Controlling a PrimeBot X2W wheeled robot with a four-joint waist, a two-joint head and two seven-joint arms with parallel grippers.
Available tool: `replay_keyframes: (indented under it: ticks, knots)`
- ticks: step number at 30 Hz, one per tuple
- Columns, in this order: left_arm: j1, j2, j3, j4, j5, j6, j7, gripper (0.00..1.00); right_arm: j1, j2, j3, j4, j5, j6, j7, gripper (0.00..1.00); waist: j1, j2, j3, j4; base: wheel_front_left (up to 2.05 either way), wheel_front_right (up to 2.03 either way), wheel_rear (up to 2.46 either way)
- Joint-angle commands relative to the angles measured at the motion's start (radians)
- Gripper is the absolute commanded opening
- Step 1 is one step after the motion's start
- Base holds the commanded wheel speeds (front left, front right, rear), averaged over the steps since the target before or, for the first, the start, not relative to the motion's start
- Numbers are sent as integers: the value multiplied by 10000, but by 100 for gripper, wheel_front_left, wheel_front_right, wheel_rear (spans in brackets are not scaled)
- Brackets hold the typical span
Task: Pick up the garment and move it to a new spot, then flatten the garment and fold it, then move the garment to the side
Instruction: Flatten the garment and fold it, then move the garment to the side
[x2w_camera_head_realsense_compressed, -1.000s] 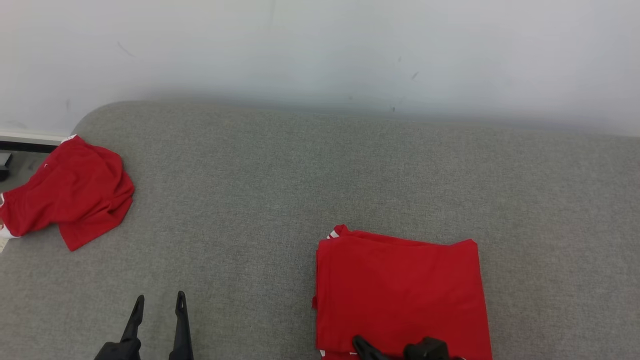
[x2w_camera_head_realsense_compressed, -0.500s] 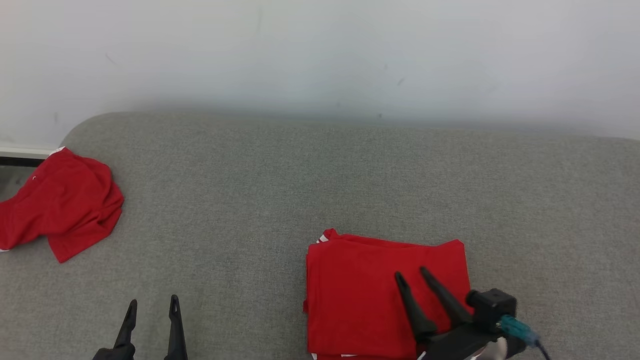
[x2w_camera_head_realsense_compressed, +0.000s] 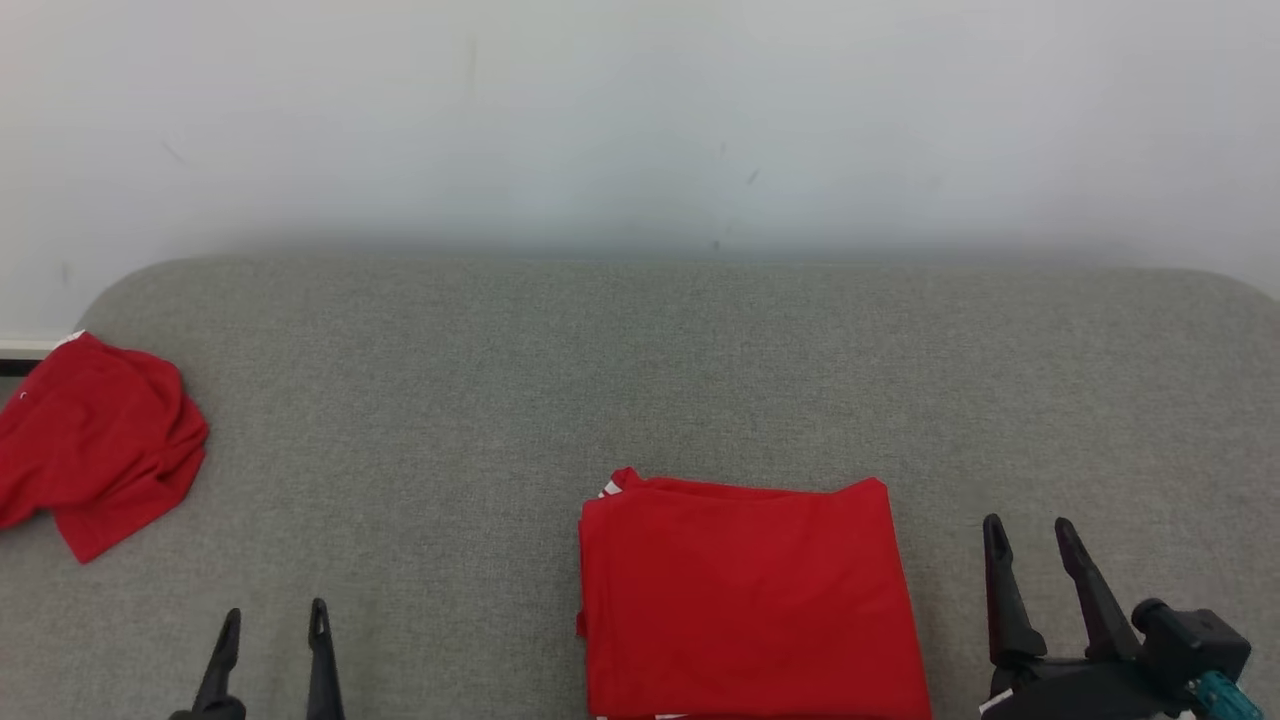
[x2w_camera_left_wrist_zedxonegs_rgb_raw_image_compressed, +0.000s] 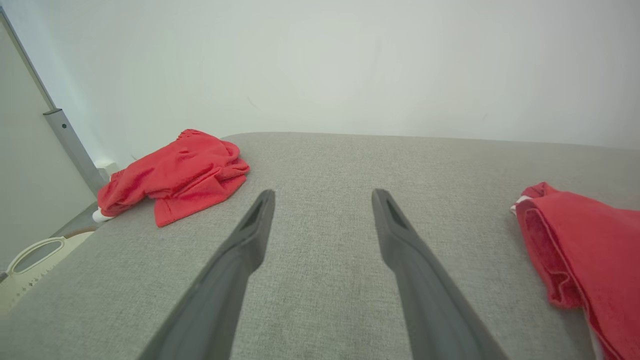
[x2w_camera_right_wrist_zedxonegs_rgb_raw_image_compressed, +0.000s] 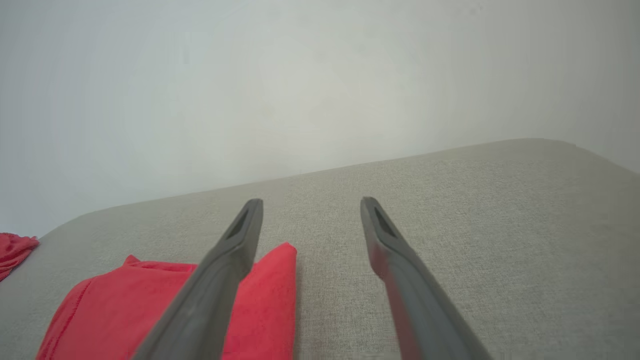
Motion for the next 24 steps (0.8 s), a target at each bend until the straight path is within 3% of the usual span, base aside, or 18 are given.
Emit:
replay_keyframes:
  ticks: [1, 10, 24]
  knots:
    - [179, 131, 72, -45, 60, 36, -43, 100, 222, 64, -96, -128, -100, -22, -7, 100, 1, 0, -61, -112, 0, 0, 0]
    - [735, 501, 104, -859, 351, -166, -43, 100, 1099, 205, -115, -858, -299, -22, -7, 100, 1, 0, -282, -512, 0, 0, 0]
    - [1215, 504, -34, -1307, 468, -272, -41, 100, 2097, 477, -30, -1308, -625, -22, -7, 100, 1, 0, -554, -563, 0, 0, 0]
